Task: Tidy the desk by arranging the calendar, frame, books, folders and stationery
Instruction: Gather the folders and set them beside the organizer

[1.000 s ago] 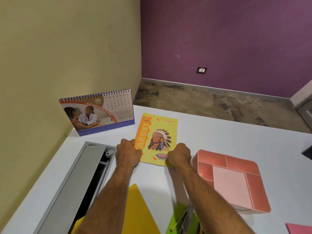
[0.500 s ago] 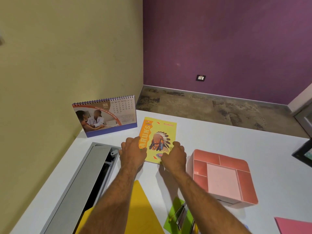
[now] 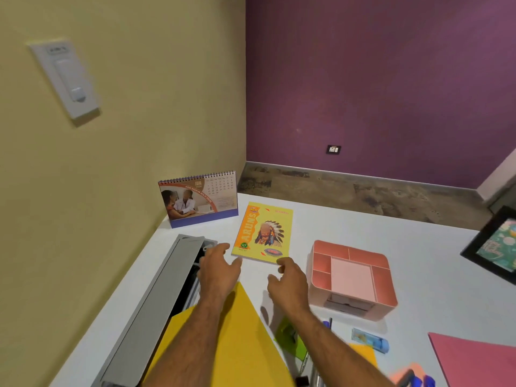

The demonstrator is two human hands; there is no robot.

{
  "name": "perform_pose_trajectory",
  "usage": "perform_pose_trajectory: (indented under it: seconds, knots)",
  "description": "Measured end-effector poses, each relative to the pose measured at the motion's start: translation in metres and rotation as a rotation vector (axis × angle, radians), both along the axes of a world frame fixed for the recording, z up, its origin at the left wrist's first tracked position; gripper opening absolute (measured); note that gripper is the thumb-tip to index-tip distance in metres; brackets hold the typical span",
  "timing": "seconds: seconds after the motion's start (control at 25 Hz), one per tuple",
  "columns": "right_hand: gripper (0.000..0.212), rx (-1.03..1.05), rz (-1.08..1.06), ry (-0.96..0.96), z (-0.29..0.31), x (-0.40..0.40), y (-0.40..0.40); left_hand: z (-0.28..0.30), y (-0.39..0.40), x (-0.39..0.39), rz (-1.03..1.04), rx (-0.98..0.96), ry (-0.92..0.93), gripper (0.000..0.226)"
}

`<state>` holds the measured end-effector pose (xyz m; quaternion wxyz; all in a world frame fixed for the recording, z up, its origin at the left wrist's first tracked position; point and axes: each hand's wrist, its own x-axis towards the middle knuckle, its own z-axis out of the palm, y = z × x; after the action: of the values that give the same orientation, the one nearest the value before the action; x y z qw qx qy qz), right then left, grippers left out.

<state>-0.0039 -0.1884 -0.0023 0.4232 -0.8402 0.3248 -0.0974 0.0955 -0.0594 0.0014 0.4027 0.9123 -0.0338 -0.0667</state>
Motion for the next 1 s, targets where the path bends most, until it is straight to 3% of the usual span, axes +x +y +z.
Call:
perform_pose_trajectory:
  seconds: [0.28,0.48,0.64,0.84,0.92,1.0]
  knots:
    - [0.043,0.052,0.066,0.158,-0.03,-0.086,0.037,-0.019,0.072,-0.078,0.138,-0.005,0.136,0.045]
    - [0.051,0.047,0.13,0.332,-0.052,-0.127,0.057,-0.037,0.117,-0.133,0.327,0.095,0.192,0.042]
    - [0.048,-0.059,0.159,0.478,-0.058,-0.142,0.066,-0.045,0.142,-0.172,0.51,0.213,0.331,0.061]
    - [0.058,-0.054,0.12,0.564,-0.053,-0.147,0.07,-0.057,0.163,-0.187,0.658,0.025,0.531,0.073]
    - [0.06,-0.004,0.107,0.56,-0.051,-0.148,0.067,-0.063,0.171,-0.186,0.659,-0.059,0.543,0.063]
    - [0.058,0.027,0.078,0.557,-0.048,-0.151,0.064,-0.065,0.176,-0.186,0.588,-0.103,0.511,0.022]
